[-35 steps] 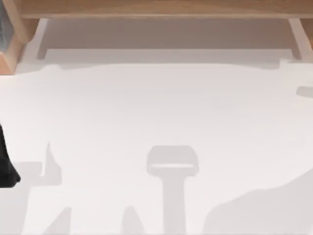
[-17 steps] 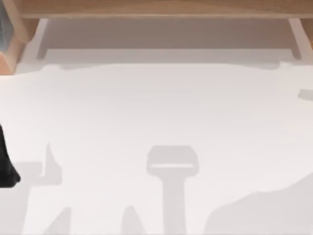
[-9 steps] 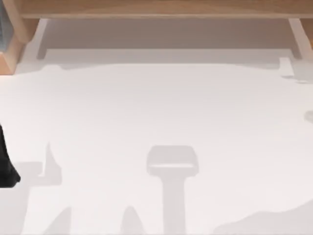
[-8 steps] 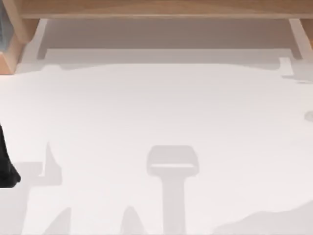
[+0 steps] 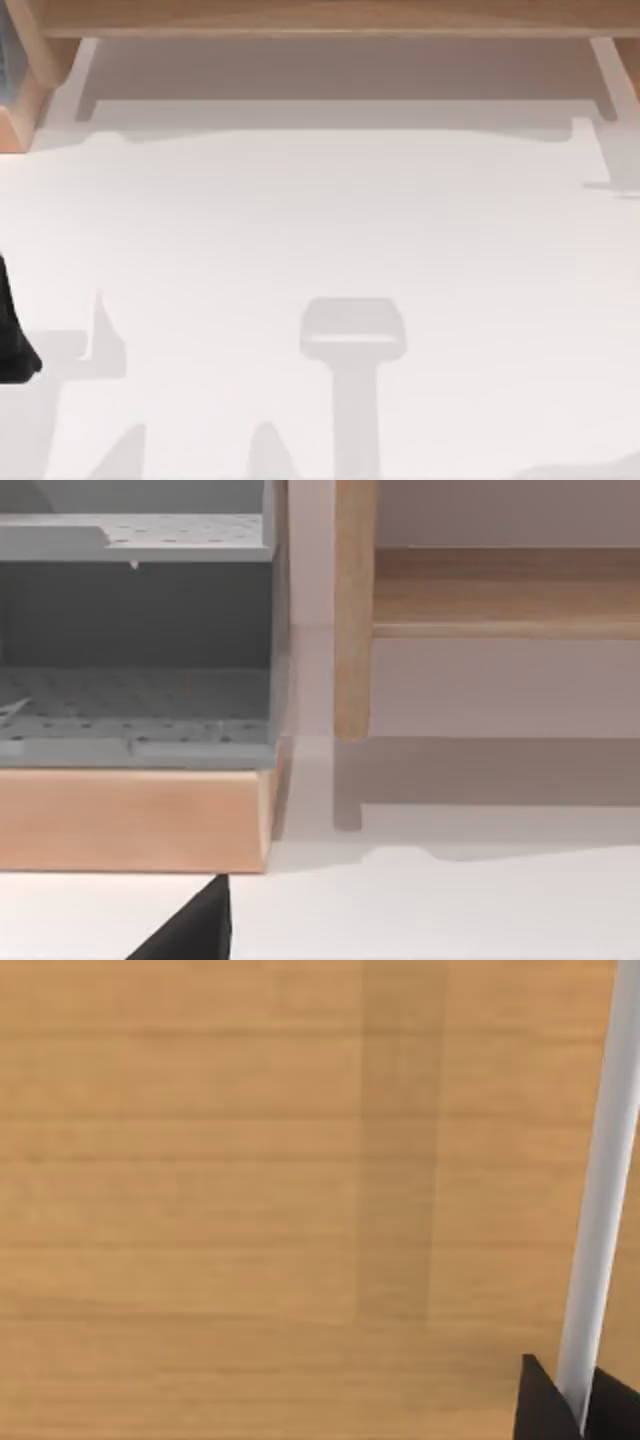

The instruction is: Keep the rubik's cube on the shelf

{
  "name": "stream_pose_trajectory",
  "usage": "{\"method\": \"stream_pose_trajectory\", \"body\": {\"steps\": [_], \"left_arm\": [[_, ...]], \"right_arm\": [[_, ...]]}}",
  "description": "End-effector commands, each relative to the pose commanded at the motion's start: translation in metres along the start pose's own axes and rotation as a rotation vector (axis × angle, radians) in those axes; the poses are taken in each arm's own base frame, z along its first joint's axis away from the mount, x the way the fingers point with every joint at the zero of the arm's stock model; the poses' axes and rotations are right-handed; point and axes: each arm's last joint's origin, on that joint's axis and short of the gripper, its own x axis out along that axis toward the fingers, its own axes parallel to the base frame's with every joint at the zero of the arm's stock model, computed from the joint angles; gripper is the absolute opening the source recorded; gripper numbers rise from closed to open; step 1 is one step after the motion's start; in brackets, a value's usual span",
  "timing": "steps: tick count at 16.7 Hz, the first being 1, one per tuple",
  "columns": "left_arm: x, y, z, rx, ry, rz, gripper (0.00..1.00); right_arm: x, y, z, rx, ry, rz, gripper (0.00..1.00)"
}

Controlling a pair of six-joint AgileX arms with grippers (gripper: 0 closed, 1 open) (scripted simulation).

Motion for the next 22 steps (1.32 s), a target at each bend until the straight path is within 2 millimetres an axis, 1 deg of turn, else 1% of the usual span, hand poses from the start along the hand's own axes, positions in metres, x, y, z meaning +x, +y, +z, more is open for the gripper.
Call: {"method": "stream_pose_trajectory", "body": {"steps": [2,3,7,9,11,14,16,20,22], "left_arm": [[0.0,0.0,0.0,0.0,0.0,0.0,1.0],[0.0,0.0,0.0,0.0,0.0,0.0,1.0],[0.0,0.0,0.0,0.0,0.0,0.0,1.0],[0.0,0.0,0.0,0.0,0.0,0.0,1.0],[0.0,0.0,0.0,0.0,0.0,0.0,1.0],[0.0,0.0,0.0,0.0,0.0,0.0,1.0],[0.0,0.0,0.0,0.0,0.0,0.0,1.0],[0.0,0.0,0.0,0.0,0.0,0.0,1.0],[0.0,0.0,0.0,0.0,0.0,0.0,1.0]], "right_arm": [[-0.017,0.0,0.001,0.001,-0.002,0.0,0.0],[-0.022,-0.001,0.001,-0.001,-0.002,-0.003,0.0],[-0.022,-0.001,0.001,-0.002,-0.003,-0.005,0.0],[-0.028,-0.002,-0.001,-0.008,0.0,-0.012,0.0],[-0.043,-0.002,-0.003,-0.01,0.001,-0.017,0.0],[-0.07,0.005,0.003,0.016,-0.002,0.016,0.0],[-0.083,0.002,0.002,0.005,-0.003,0.003,0.0],[-0.086,0.0,0.001,-0.002,-0.003,-0.005,0.0],[-0.086,0.0,0.001,-0.002,-0.003,-0.005,0.15]]}}
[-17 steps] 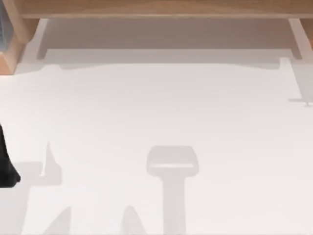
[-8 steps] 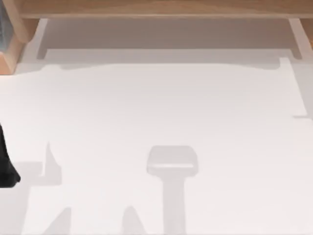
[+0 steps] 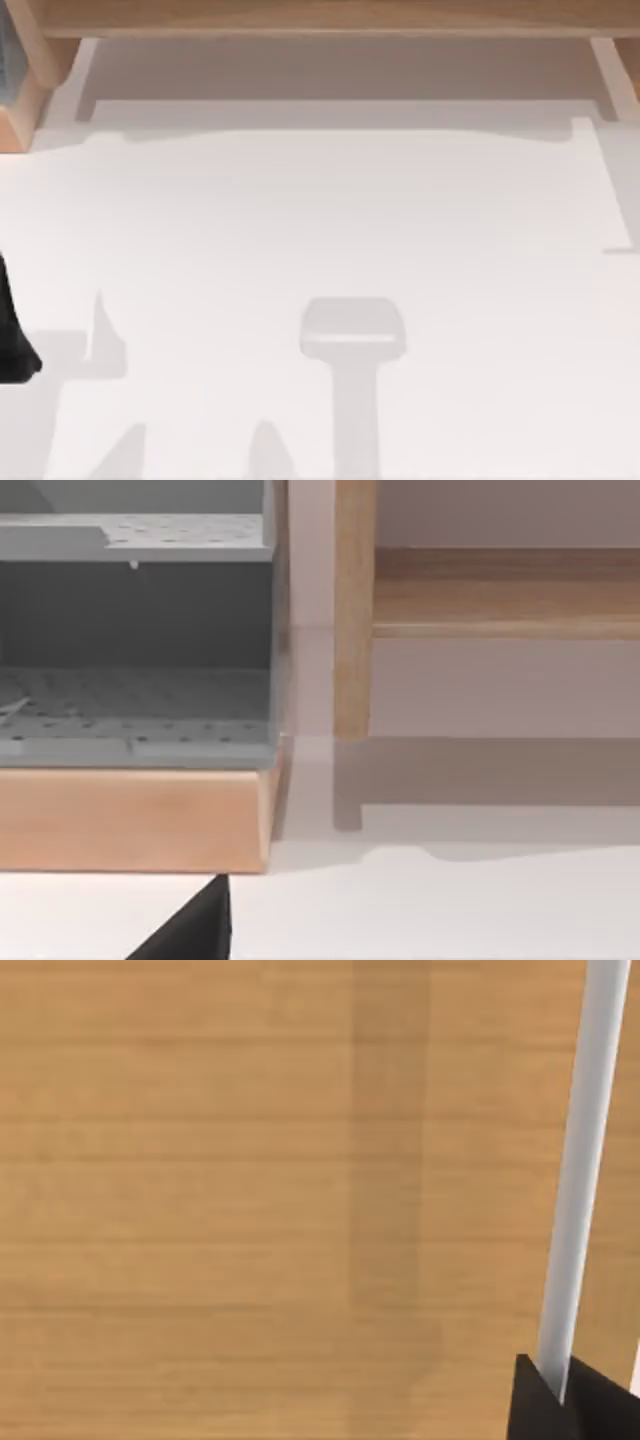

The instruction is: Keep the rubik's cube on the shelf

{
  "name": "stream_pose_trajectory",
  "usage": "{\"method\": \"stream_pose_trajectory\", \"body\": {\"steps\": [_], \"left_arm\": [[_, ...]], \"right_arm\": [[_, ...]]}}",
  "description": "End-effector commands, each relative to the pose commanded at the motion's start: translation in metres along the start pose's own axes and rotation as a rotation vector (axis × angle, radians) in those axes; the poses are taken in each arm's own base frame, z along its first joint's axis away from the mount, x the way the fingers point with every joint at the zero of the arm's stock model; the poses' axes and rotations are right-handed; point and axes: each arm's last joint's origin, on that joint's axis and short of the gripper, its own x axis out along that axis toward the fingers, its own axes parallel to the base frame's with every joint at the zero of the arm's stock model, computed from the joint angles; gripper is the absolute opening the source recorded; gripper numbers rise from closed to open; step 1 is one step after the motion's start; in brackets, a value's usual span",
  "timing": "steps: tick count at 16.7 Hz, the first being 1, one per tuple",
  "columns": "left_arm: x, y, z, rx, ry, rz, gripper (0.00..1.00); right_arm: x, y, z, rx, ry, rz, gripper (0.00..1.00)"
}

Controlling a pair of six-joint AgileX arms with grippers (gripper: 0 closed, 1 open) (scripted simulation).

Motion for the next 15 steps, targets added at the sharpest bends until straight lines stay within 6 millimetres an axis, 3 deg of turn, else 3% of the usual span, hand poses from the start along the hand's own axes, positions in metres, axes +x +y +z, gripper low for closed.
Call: {"method": "stream_pose_trajectory", "body": {"steps": [11,15], "left_arm": [[0.0,0.0,0.0,0.0,0.0,0.0,1.0],[0.0,0.0,0.0,0.0,0.0,0.0,1.0]], "right_arm": [[0.0,0.0,0.0,0.0,0.0,0.0,0.98],[0.0,0.0,0.0,0.0,0.0,0.0,1.0]]}}
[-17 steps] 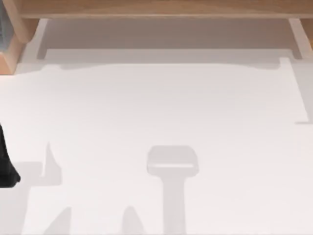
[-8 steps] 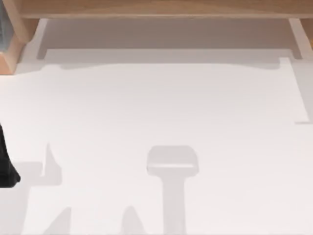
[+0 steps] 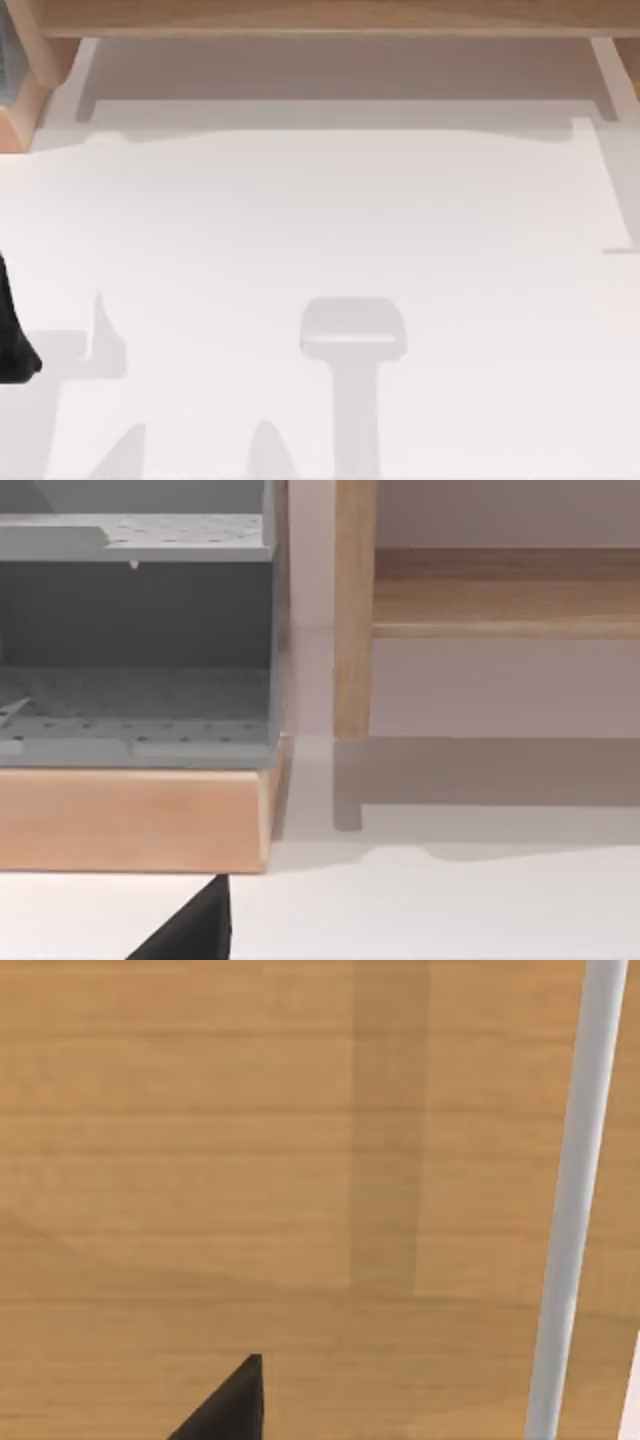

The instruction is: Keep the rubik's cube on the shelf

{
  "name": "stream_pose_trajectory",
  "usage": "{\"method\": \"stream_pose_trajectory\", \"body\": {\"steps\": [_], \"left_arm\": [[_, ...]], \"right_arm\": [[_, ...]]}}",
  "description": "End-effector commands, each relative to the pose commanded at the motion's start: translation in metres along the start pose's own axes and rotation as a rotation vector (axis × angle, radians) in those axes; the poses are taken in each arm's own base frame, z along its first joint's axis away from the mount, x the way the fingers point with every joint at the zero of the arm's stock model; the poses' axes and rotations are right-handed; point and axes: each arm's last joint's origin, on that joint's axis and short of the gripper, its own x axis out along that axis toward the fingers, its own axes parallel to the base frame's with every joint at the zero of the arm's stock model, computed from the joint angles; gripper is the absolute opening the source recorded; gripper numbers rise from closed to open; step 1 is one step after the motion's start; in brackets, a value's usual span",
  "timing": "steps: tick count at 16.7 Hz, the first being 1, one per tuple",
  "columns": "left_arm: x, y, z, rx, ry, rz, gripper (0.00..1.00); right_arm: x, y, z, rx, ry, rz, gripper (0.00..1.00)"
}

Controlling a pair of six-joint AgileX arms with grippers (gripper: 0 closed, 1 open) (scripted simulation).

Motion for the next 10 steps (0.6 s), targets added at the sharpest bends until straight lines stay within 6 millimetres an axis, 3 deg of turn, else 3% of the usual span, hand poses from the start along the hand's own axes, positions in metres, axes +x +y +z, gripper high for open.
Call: {"method": "stream_pose_trajectory", "body": {"steps": [6,10], "left_arm": [[0.0,0.0,0.0,0.0,0.0,0.0,1.0],[0.0,0.0,0.0,0.0,0.0,0.0,1.0]], "right_arm": [[-0.001,0.0,0.0,-0.001,-0.001,-0.001,1.0],[-0.017,0.0,0.0,0.0,-0.002,0.0,1.0]]}}
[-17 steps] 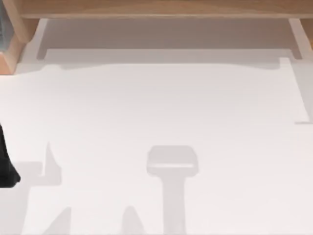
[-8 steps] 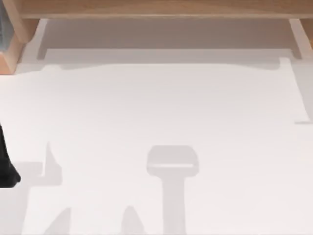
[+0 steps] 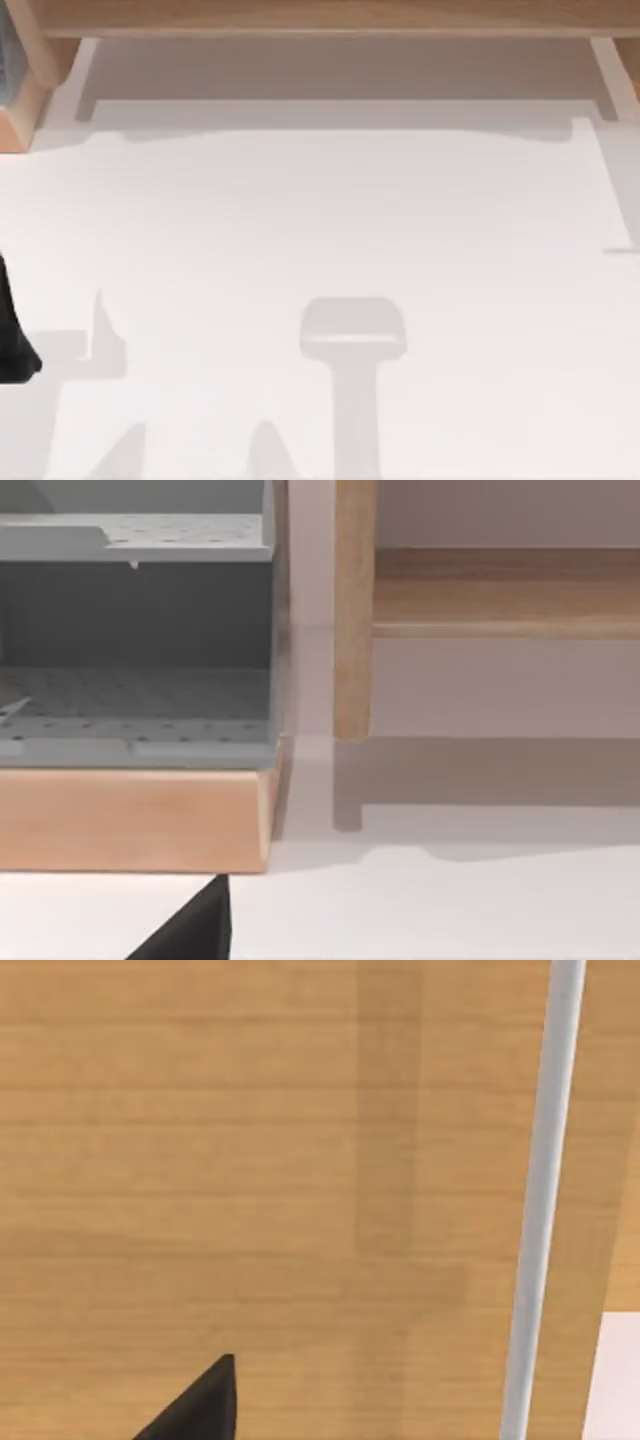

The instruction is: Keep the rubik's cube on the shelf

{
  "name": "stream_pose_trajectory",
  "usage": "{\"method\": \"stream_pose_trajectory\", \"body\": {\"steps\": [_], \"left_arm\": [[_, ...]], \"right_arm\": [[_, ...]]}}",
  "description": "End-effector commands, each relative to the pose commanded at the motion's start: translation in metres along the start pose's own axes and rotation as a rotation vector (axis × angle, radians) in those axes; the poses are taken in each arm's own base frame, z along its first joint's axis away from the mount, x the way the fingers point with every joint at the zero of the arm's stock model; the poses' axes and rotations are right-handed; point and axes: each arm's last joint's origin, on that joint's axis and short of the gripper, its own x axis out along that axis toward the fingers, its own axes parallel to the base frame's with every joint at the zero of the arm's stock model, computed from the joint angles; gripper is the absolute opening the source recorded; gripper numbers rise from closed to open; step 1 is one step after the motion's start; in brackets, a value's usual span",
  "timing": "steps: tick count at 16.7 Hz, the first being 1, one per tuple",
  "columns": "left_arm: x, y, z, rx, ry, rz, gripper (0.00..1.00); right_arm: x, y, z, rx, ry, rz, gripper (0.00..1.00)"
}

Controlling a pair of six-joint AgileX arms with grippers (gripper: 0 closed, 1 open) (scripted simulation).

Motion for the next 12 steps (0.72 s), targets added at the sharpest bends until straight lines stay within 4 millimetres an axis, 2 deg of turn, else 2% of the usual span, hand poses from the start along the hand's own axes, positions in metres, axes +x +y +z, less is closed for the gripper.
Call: {"method": "stream_pose_trajectory", "body": {"steps": [6,9,12], "left_arm": [[0.0,0.0,0.0,0.0,0.0,0.0,1.0],[0.0,0.0,0.0,0.0,0.0,0.0,1.0],[0.0,0.0,0.0,0.0,0.0,0.0,1.0]], "right_arm": [[-0.001,0.0,-0.002,0.004,0.009,0.003,1.0],[0.002,-0.005,-0.025,0.031,0.103,0.008,1.0],[0.008,-0.015,-0.063,0.107,0.244,0.03,1.0]]}}
